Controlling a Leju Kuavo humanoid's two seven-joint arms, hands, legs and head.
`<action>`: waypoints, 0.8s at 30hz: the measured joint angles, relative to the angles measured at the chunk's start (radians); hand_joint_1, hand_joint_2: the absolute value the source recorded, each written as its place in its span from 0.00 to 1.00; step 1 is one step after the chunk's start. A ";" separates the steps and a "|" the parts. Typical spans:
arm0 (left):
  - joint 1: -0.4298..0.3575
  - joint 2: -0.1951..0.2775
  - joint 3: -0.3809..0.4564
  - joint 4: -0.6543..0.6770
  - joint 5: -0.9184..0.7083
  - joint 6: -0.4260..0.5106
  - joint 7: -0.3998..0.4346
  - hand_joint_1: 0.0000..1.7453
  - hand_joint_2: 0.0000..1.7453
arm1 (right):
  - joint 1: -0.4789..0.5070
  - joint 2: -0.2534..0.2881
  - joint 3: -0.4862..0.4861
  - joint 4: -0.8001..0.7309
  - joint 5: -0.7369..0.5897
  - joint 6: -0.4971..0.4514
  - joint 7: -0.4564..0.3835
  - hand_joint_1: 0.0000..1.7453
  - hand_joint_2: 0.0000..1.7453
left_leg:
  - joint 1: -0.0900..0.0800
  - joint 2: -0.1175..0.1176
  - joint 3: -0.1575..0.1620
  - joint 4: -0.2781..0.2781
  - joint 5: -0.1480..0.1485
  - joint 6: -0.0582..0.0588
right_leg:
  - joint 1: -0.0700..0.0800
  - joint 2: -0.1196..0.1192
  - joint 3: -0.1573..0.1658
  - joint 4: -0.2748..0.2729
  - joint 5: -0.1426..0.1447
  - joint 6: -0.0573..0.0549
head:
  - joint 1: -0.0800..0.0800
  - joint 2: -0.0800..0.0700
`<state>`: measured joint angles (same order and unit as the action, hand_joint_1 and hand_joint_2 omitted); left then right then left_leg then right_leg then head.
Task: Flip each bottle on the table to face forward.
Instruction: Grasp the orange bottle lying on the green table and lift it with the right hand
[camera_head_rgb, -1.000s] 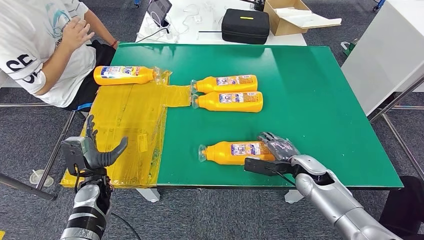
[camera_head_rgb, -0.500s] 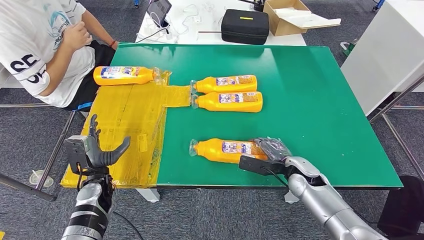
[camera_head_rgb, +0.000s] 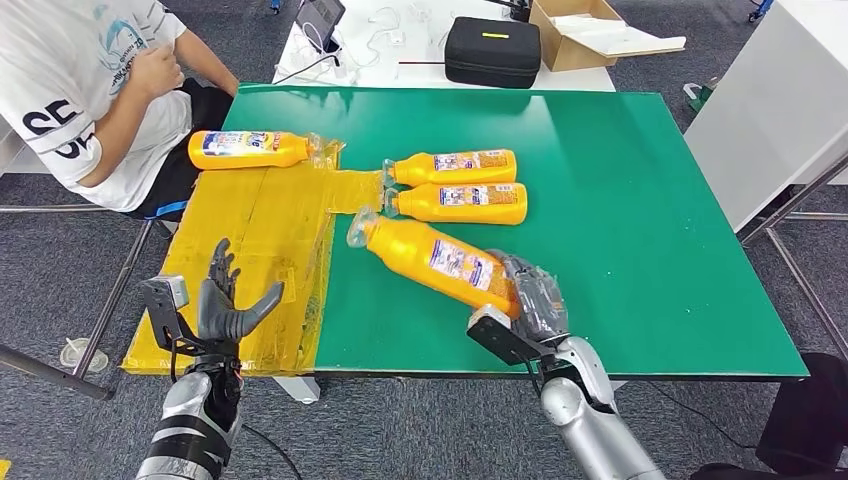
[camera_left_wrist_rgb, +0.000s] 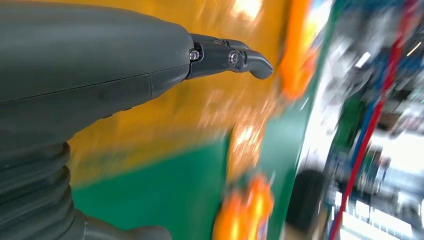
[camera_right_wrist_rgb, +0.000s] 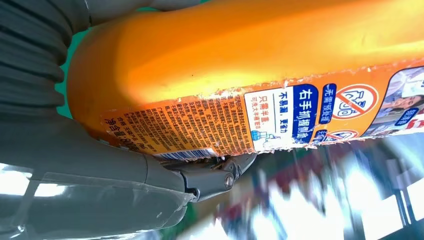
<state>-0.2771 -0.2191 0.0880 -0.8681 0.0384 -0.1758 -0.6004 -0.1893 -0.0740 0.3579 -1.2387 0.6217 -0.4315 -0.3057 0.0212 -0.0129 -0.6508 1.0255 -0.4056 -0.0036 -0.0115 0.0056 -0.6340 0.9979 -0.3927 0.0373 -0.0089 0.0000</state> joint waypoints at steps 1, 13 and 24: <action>0.010 -0.006 -0.001 -0.008 0.038 -0.041 0.028 0.00 1.00 | 0.012 0.025 -0.027 -0.021 -0.009 -0.053 -0.032 1.00 1.00 | 0.000 0.000 0.000 0.000 0.000 0.000 | 0.000 0.000 0.000 0.000 0.000 0.000 | 0.000 0.000; 0.079 -0.018 -0.115 -0.108 0.325 -0.327 0.168 0.00 1.00 | 0.080 0.177 -0.185 -0.064 -0.101 -0.122 -0.245 1.00 1.00 | 0.000 0.002 0.000 0.000 -0.001 0.001 | 0.000 0.000 0.000 0.000 0.000 0.000 | 0.000 0.000; 0.099 -0.012 -0.309 -0.133 0.322 -0.367 0.136 0.00 1.00 | 0.036 0.289 -0.107 0.191 -0.068 -0.067 -0.322 1.00 1.00 | 0.000 0.002 0.000 0.000 -0.001 0.001 | 0.000 0.000 -0.001 0.000 0.000 0.000 | 0.000 0.000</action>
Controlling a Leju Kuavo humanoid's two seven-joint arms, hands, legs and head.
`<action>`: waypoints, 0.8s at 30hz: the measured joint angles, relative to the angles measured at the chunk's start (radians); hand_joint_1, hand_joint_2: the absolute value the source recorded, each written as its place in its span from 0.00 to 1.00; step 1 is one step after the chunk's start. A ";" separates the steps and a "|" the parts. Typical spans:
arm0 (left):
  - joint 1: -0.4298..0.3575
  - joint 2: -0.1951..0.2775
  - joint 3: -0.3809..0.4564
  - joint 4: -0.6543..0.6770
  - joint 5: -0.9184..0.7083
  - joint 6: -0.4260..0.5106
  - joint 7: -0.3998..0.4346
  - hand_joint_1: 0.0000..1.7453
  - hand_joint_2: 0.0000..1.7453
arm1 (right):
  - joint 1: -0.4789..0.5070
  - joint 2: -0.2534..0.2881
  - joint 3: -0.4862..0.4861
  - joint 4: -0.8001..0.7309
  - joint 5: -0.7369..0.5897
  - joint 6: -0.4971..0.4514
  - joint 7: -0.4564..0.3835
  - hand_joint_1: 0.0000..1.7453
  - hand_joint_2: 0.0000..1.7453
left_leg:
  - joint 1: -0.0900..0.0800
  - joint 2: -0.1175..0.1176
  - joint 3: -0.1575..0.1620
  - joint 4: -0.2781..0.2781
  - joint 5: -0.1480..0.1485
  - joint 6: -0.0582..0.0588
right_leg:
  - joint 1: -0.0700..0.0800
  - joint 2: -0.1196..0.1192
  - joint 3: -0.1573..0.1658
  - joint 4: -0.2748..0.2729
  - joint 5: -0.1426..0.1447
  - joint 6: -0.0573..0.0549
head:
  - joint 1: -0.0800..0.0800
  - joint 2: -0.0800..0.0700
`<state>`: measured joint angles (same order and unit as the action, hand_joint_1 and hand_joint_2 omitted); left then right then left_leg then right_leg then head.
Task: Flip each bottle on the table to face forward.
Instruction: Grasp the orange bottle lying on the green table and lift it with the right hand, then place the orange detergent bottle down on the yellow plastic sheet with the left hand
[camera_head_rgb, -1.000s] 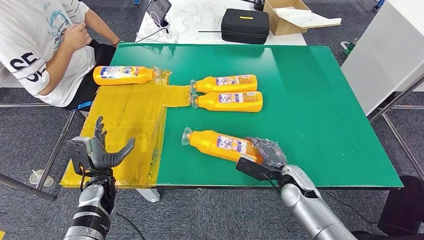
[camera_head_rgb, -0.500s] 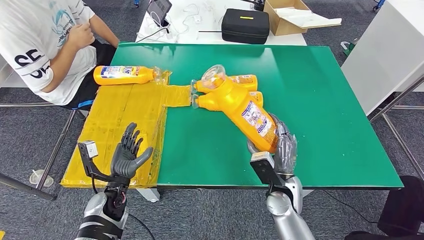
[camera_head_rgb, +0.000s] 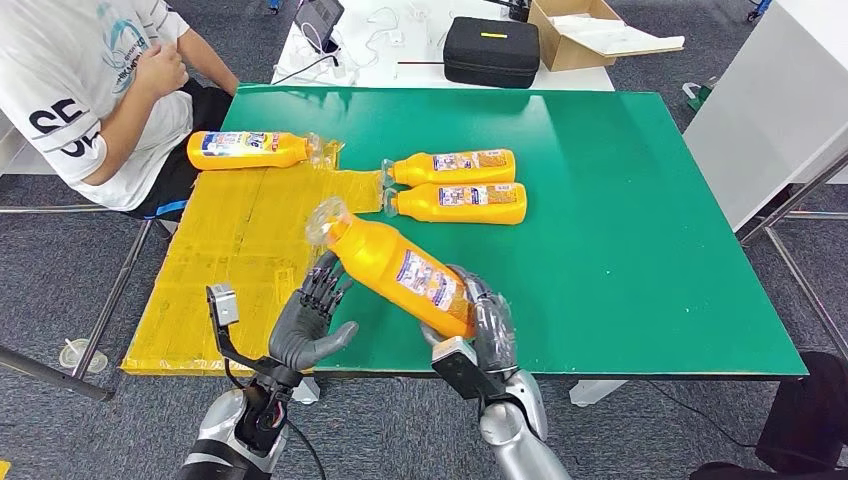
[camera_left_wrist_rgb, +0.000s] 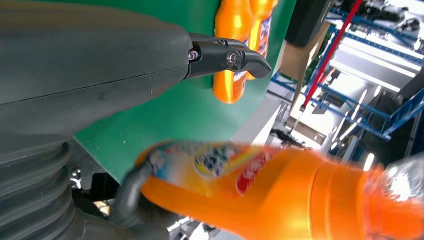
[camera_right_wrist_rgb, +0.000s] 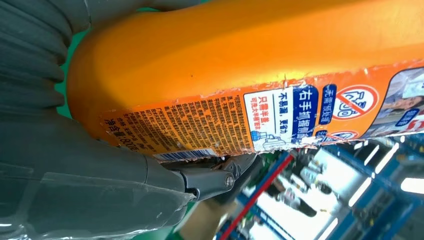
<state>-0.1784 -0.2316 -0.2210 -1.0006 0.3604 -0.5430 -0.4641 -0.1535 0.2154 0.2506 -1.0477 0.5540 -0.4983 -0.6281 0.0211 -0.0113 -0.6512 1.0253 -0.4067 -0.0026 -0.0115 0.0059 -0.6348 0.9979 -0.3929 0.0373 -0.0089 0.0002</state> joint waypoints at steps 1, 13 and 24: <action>0.000 0.000 -0.002 0.000 -0.002 0.000 0.000 0.00 1.00 | -0.001 0.002 0.003 0.005 0.002 0.001 0.000 1.00 1.00 | 0.000 0.000 0.000 0.000 0.000 0.000 | 0.000 0.000 0.000 0.000 0.000 0.000 | 0.000 0.000; -0.024 0.005 -0.064 0.035 -0.011 0.009 -0.018 0.00 1.00 | -0.087 0.085 0.164 0.235 0.042 0.051 0.062 1.00 1.00 | 0.000 0.001 0.000 0.000 0.000 0.000 | 0.000 0.000 -0.001 0.000 0.000 0.000 | 0.000 0.000; -0.022 0.011 -0.059 0.059 0.007 0.009 -0.014 0.00 1.00 | -0.121 0.103 0.214 0.336 0.045 0.053 0.079 1.00 1.00 | 0.000 0.001 0.000 0.000 0.000 0.000 | 0.000 0.000 -0.002 0.000 0.000 0.000 | 0.000 0.000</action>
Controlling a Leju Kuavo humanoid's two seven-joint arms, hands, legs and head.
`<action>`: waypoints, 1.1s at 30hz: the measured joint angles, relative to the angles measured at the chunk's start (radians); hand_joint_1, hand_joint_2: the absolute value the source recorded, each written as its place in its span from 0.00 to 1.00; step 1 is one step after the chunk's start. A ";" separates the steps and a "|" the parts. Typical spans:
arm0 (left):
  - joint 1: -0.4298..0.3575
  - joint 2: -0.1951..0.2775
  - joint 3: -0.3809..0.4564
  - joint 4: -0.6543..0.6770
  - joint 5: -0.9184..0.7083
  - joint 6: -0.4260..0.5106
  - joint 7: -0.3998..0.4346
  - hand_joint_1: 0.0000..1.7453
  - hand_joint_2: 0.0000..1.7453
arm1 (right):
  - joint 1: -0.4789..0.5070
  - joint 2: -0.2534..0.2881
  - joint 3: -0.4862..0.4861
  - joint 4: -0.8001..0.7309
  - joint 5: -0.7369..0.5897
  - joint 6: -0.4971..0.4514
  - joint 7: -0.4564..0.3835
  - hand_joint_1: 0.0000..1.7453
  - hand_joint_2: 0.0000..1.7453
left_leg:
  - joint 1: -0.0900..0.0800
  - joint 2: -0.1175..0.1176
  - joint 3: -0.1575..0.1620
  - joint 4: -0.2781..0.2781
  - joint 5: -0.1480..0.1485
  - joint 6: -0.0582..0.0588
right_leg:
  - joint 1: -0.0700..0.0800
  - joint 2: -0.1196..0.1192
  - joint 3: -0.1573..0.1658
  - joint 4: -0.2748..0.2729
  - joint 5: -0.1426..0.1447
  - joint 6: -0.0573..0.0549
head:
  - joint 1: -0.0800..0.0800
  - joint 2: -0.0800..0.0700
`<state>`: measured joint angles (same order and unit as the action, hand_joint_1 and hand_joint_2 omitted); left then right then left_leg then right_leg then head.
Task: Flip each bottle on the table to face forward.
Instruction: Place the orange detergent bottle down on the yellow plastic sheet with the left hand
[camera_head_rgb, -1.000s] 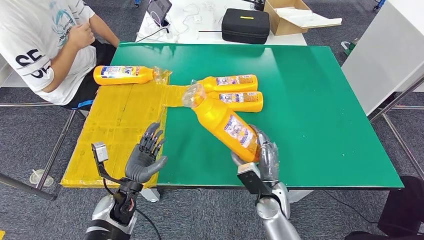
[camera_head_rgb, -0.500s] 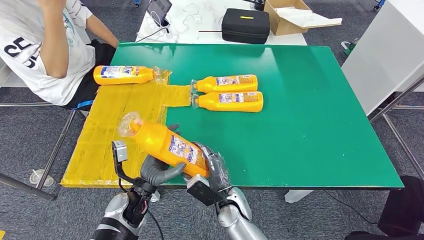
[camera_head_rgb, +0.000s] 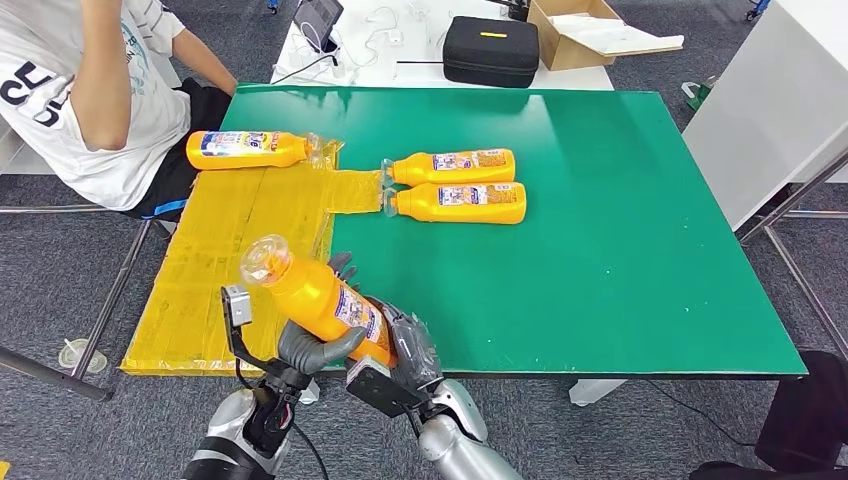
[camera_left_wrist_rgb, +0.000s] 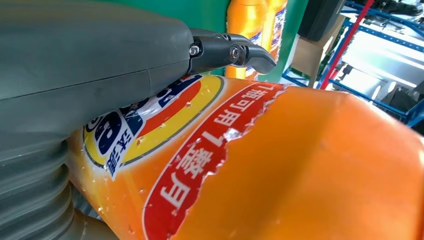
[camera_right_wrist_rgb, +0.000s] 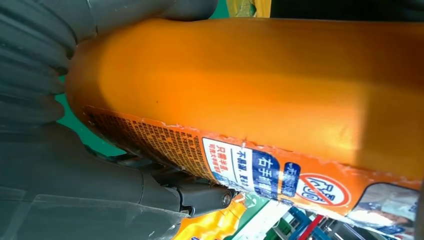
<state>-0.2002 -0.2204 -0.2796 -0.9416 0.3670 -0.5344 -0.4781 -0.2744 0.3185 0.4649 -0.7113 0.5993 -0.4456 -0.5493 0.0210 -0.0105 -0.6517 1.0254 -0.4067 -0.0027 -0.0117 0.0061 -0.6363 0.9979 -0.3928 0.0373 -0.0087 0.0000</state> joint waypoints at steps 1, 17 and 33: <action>0.000 0.001 0.000 0.000 0.000 0.000 0.000 0.00 1.00 | -0.001 0.000 0.002 0.004 0.000 0.000 0.000 1.00 1.00 | 0.000 0.000 0.000 0.000 0.000 0.000 | 0.000 0.000 0.000 0.000 0.000 0.000 | 0.000 0.000; 0.004 0.004 0.003 0.009 -0.065 0.035 -0.037 1.00 1.00 | -0.019 0.002 0.019 0.044 -0.013 -0.002 0.019 1.00 1.00 | 0.000 0.000 0.000 0.000 0.000 0.000 | 0.000 0.000 0.000 0.000 0.000 0.000 | 0.000 0.000; 0.002 -0.004 0.006 -0.028 -0.129 0.069 -0.065 1.00 1.00 | -0.022 0.005 0.024 0.046 -0.055 -0.024 0.045 0.00 0.00 | 0.000 0.000 -0.001 0.000 0.000 0.000 | 0.000 0.000 0.000 0.000 0.000 0.000 | 0.000 0.000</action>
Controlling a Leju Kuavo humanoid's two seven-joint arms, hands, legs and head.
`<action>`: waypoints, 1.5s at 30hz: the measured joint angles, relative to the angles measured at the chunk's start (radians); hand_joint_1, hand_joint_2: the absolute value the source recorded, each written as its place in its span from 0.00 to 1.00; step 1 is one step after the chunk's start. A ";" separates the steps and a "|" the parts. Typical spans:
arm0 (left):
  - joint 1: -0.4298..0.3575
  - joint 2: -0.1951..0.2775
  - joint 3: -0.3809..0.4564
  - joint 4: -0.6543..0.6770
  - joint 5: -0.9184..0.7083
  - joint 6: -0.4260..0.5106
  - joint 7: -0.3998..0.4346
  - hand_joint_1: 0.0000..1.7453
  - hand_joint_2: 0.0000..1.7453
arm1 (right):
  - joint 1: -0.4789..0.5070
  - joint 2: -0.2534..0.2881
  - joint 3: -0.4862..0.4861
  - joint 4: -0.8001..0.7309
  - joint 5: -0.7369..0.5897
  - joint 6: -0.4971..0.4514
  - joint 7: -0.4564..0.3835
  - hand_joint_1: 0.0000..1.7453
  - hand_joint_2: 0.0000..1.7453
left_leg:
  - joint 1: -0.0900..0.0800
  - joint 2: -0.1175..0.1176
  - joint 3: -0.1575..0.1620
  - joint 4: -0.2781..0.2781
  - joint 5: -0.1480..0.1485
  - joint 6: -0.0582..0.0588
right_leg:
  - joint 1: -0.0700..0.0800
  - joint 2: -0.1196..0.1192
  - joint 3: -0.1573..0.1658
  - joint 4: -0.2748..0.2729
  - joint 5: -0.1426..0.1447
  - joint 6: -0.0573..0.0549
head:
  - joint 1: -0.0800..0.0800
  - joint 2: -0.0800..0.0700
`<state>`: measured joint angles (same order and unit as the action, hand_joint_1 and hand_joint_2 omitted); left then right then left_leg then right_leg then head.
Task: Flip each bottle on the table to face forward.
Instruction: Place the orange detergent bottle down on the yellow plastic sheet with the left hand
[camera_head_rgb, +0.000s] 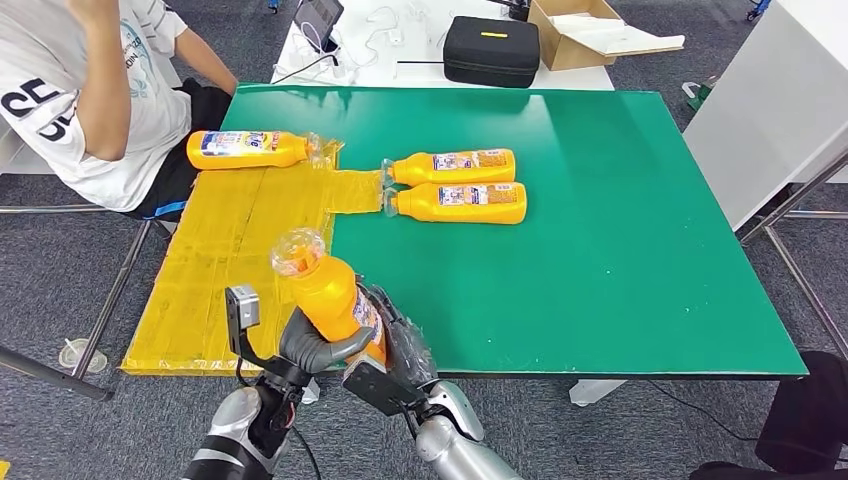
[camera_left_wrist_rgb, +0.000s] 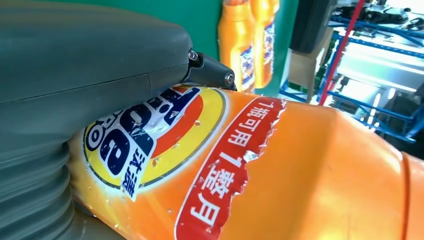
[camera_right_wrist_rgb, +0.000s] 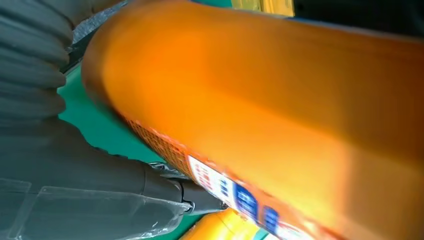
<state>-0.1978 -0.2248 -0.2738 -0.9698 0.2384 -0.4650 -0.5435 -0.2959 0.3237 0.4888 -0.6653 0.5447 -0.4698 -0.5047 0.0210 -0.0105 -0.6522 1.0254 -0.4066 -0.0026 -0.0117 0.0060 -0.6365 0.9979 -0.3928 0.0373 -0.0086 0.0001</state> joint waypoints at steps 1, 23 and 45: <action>0.000 -0.001 0.001 -0.004 0.005 -0.001 0.002 1.00 1.00 | 0.000 0.000 0.000 0.000 -0.004 -0.001 0.000 0.00 0.00 | 0.000 0.000 0.000 0.000 0.000 0.000 | 0.000 0.000 0.000 0.000 0.000 0.000 | 0.000 0.000; -0.020 -0.003 0.126 -0.107 -0.087 0.266 -0.064 1.00 1.00 | 0.058 -0.025 -0.063 -0.188 -0.081 -0.044 -0.005 0.00 0.00 | 0.000 0.000 0.000 0.000 0.000 0.000 | 0.000 0.000 0.000 0.000 0.000 0.000 | 0.000 0.000; -0.368 0.146 0.177 0.288 -1.123 1.036 0.054 1.00 1.00 | 0.194 -0.059 -0.029 -0.733 -0.231 -0.216 -0.190 0.00 0.00 | 0.000 0.000 -0.001 0.000 0.002 -0.001 | 0.000 0.000 -0.001 0.000 0.001 0.000 | 0.000 0.000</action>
<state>-0.5660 -0.0790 -0.0967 -0.6814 -0.8847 0.5708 -0.4895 -0.1016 0.2645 0.4601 -1.3988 0.3132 -0.6854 -0.6951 0.0211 -0.0103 -0.6530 1.0254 -0.4051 -0.0038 -0.0116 0.0061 -0.6378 0.9981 -0.3922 0.0370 -0.0085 0.0000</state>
